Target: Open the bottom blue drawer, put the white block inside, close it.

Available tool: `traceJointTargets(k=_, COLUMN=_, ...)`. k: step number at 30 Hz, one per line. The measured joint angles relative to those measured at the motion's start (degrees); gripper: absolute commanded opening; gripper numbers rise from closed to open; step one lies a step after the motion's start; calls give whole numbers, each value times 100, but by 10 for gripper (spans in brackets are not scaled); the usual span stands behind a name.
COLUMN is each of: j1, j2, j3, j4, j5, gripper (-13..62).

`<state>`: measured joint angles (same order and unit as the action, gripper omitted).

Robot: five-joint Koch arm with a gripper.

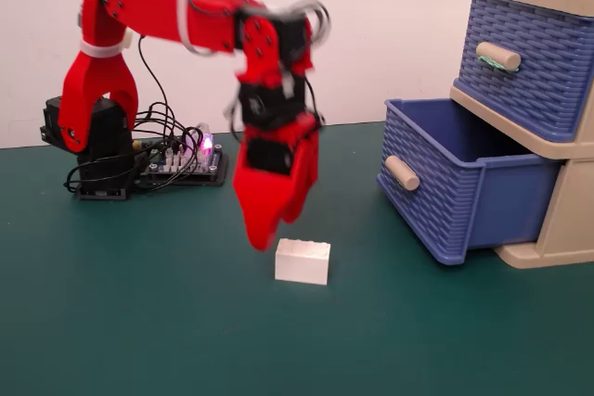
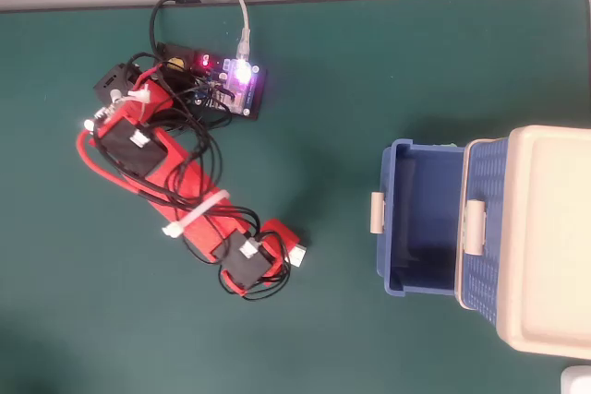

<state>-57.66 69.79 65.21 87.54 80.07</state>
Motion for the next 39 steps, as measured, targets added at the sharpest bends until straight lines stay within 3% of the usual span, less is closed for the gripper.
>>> traceJointTargets(k=10, j1=-149, j2=-756, j3=-9, j4=-879, j5=9, gripper=332)
traceJointTargets(k=14, j1=-202, j2=-756, j3=-9, j4=-870, j5=132, gripper=280)
traceJointTargets(k=17, j1=-211, j2=-756, j3=-9, j4=-870, j5=220, gripper=195)
traceJointTargets(k=20, j1=-211, j2=-756, j3=-9, j4=-888, j5=299, gripper=-54)
traceJointTargets(k=21, j1=-211, j2=-756, j3=-9, j4=-905, j5=308, gripper=-86)
traceJointTargets(k=32, j1=-193, j2=-466, j3=-9, j4=-800, j5=413, gripper=-81)
traceJointTargets(k=39, j1=369, j2=1450, j3=-387, j4=431, j5=835, gripper=-81)
